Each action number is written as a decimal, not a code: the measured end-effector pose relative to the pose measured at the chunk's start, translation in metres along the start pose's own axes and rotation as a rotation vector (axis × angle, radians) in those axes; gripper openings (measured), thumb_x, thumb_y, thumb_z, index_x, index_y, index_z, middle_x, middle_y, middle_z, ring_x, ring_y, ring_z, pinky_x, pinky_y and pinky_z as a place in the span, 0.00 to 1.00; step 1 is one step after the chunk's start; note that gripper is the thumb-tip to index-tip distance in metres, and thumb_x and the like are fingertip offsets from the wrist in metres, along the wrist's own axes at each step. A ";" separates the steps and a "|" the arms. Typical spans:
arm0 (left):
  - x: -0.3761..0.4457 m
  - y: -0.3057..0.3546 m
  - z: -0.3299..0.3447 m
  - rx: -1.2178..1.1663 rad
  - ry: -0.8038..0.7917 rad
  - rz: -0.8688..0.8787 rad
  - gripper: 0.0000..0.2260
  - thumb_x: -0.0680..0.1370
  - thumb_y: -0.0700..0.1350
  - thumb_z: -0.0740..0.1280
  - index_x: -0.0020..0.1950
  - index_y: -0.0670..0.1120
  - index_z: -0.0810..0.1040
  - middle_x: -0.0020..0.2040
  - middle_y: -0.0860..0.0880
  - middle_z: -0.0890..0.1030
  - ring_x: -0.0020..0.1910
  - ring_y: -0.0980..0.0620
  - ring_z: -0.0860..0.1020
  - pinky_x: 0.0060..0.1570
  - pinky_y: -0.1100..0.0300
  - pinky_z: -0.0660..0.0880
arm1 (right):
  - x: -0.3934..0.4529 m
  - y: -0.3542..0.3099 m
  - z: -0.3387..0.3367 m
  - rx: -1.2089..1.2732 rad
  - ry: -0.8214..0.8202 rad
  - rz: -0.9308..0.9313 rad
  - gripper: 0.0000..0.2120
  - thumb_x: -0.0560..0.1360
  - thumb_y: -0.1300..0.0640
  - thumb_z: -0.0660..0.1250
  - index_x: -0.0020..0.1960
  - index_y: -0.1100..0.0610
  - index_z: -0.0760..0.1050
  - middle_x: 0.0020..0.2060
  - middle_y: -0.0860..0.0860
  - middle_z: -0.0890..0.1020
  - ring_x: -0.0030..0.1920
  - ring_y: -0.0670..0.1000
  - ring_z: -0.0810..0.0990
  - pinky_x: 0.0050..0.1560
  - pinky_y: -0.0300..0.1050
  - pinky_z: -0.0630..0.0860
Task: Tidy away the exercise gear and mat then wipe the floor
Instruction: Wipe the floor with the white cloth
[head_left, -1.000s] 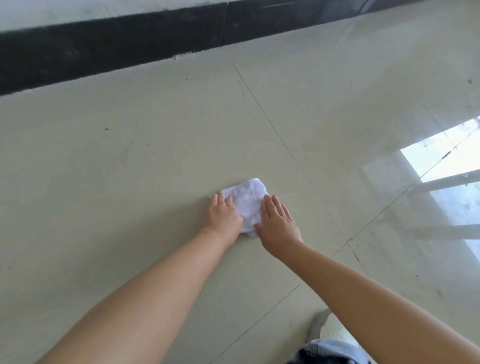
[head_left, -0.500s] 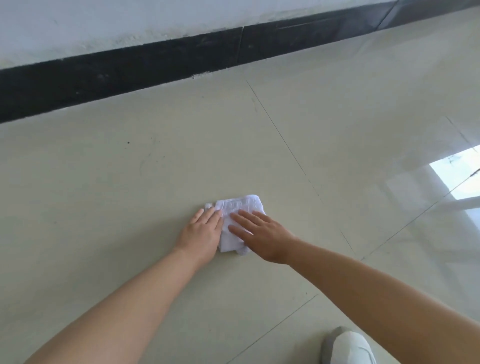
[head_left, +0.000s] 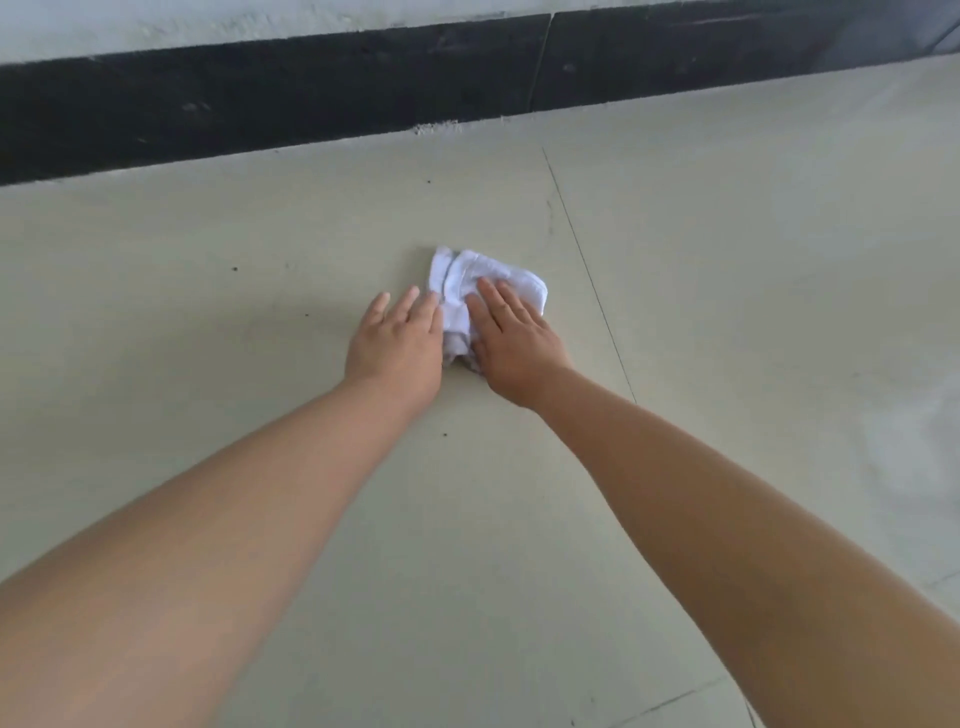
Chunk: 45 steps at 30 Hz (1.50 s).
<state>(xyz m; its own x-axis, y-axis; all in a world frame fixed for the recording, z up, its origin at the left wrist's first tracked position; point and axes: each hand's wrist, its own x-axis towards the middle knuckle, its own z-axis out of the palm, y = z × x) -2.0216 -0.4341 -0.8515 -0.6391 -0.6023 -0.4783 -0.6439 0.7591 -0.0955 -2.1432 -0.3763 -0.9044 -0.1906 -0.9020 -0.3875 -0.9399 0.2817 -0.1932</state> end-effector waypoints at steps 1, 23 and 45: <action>0.006 -0.003 -0.008 0.012 0.011 -0.019 0.23 0.82 0.40 0.47 0.78 0.42 0.48 0.79 0.48 0.48 0.79 0.50 0.47 0.76 0.54 0.44 | 0.012 0.007 -0.004 0.013 0.010 0.022 0.25 0.83 0.53 0.46 0.77 0.57 0.43 0.77 0.53 0.43 0.77 0.52 0.41 0.76 0.47 0.41; -0.050 -0.021 0.020 -0.160 -0.021 -0.051 0.22 0.81 0.38 0.53 0.75 0.42 0.57 0.78 0.46 0.52 0.78 0.49 0.49 0.75 0.56 0.52 | 0.037 0.044 -0.039 0.176 0.023 0.247 0.26 0.80 0.63 0.52 0.76 0.64 0.47 0.77 0.54 0.46 0.77 0.54 0.46 0.75 0.48 0.51; -0.128 -0.040 0.071 -0.368 -0.012 -0.065 0.21 0.79 0.34 0.55 0.73 0.39 0.65 0.76 0.43 0.63 0.77 0.47 0.58 0.74 0.57 0.57 | -0.097 0.011 0.020 -0.070 -0.009 0.211 0.23 0.81 0.55 0.50 0.74 0.61 0.58 0.76 0.53 0.58 0.76 0.52 0.56 0.74 0.48 0.55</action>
<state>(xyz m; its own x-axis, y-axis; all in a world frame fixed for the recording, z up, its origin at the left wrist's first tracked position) -1.8842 -0.3700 -0.8483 -0.5880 -0.6420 -0.4920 -0.7927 0.5782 0.1930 -2.1297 -0.2791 -0.8870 -0.3829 -0.8222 -0.4212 -0.8968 0.4402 -0.0440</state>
